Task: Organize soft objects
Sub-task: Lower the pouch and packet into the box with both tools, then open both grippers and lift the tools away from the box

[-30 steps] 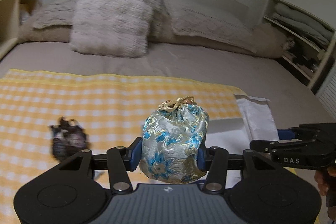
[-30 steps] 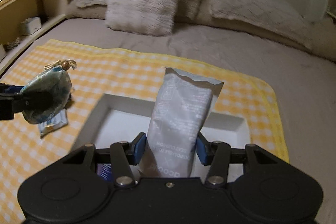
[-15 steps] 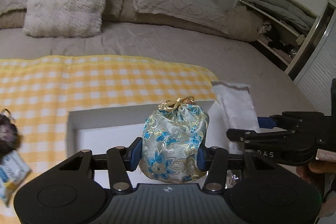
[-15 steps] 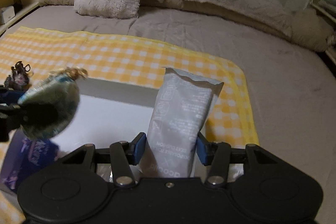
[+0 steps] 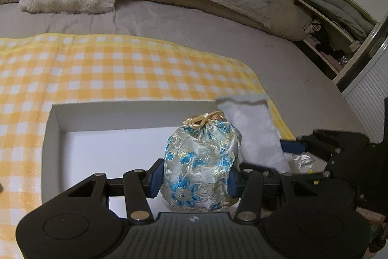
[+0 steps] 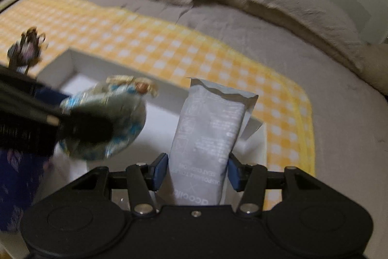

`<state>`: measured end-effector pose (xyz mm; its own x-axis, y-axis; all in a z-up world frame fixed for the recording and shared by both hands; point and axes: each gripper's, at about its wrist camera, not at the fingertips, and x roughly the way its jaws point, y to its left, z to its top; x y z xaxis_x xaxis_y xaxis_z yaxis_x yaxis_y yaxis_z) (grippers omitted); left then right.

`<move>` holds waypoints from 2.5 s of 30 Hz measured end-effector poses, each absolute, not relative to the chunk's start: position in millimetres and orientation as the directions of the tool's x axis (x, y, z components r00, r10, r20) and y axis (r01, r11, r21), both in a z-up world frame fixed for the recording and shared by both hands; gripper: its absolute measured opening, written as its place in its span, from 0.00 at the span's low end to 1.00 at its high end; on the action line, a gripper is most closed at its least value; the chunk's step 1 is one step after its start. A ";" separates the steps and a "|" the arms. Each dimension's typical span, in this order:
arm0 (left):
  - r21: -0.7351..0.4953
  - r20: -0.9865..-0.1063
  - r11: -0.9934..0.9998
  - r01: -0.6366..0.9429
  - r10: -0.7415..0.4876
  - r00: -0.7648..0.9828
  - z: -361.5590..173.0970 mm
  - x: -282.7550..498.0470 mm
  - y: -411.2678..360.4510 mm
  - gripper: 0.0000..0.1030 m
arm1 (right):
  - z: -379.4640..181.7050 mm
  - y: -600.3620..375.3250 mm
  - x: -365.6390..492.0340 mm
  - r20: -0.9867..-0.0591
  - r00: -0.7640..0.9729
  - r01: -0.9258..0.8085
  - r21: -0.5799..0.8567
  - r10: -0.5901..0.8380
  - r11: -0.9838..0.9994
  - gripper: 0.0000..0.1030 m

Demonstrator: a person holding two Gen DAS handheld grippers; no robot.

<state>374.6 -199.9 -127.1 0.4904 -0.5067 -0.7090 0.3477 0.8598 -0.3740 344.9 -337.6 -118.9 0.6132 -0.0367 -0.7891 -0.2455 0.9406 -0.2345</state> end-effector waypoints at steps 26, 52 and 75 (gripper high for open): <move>-0.350 -0.798 0.868 0.351 -0.473 0.375 -147.9 375.8 -214.9 0.44 | -142.5 -346.4 341.0 -0.863 0.500 -0.201 -0.204 -0.079 0.958 0.53; -0.431 -0.725 0.853 0.294 -0.522 0.450 -132.8 367.2 -214.0 0.51 | -112.4 -379.4 319.1 -0.840 0.543 0.028 0.043 0.021 0.999 0.50; -0.288 -0.692 0.905 0.313 -0.422 0.586 -60.1 299.1 -163.1 0.76 | -36.9 -362.6 245.9 -0.704 0.710 0.048 0.053 0.004 0.997 0.61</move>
